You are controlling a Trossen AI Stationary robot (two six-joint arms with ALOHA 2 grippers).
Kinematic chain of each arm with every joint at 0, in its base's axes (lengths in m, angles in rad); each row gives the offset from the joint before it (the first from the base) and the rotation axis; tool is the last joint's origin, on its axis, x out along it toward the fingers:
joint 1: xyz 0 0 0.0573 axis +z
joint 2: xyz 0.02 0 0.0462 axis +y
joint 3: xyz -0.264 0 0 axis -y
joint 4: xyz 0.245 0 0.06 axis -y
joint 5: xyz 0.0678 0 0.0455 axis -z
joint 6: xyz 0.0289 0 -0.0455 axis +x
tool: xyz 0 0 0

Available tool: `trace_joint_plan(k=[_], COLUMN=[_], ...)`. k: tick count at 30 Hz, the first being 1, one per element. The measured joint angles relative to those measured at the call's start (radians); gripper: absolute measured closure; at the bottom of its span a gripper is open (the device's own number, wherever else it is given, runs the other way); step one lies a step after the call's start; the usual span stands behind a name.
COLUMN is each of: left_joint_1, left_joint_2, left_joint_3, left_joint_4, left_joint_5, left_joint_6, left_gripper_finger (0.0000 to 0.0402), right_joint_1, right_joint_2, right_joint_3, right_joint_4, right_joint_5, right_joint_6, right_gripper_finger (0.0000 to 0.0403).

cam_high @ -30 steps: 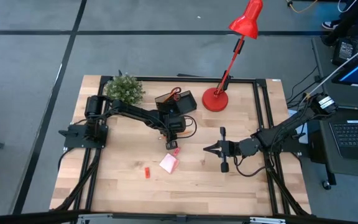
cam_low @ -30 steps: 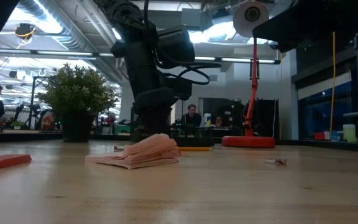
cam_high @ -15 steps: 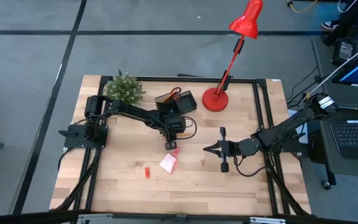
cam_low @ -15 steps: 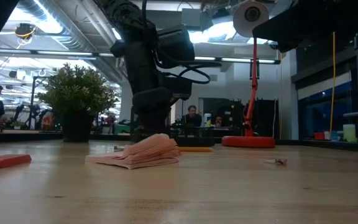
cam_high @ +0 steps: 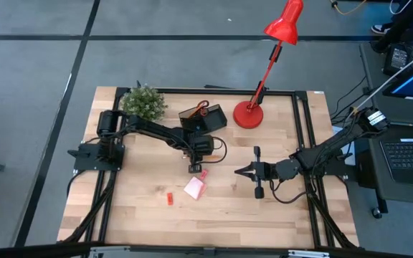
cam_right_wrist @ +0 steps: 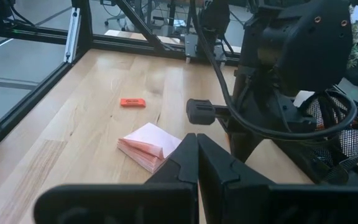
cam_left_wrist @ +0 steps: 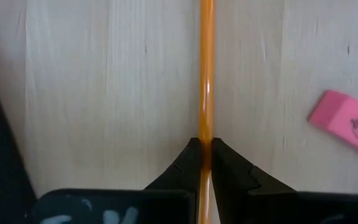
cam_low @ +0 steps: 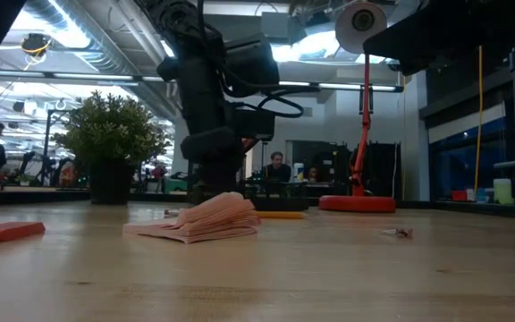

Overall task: Pick and place office supplies into organizer
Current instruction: Put the yellow pencil into the black desk organizer

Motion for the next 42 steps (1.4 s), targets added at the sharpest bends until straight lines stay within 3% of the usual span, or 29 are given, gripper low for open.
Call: trace_joint_plan(k=[10, 20, 32, 37, 42], left_joint_1=[0.000, 0.004, 0.071, 0.118, 0.187], left_joint_2=[-0.110, -0.199, -0.429, -0.518, -0.602], left_joint_3=[-0.010, -0.008, -0.006, -0.017, -0.119], left_joint_4=[-0.105, -0.101, -0.088, 0.013, 0.183], left_joint_5=[-0.003, -0.009, -0.013, -0.012, -0.008], left_joint_6=[0.000, 0.024, 0.072, 0.124, 0.137], left_gripper_finger=[0.0384, 0.0384, 0.0384, 0.0384, 0.0384], right_joint_1=[0.000, 0.000, 0.000, 0.000, 0.000], right_joint_2=[0.000, 0.000, 0.000, 0.000, 0.000], right_joint_3=[0.000, 0.000, 0.000, 0.000, 0.000], right_joint_4=[0.000, 0.000, -0.001, 0.000, -0.001], right_joint_5=[0.000, 0.000, 0.000, 0.000, 0.000], right_joint_6=[0.000, 0.000, 0.000, 0.001, 0.024], right_gripper_finger=[0.0399, 0.0399, 0.0399, 0.0399, 0.0399])
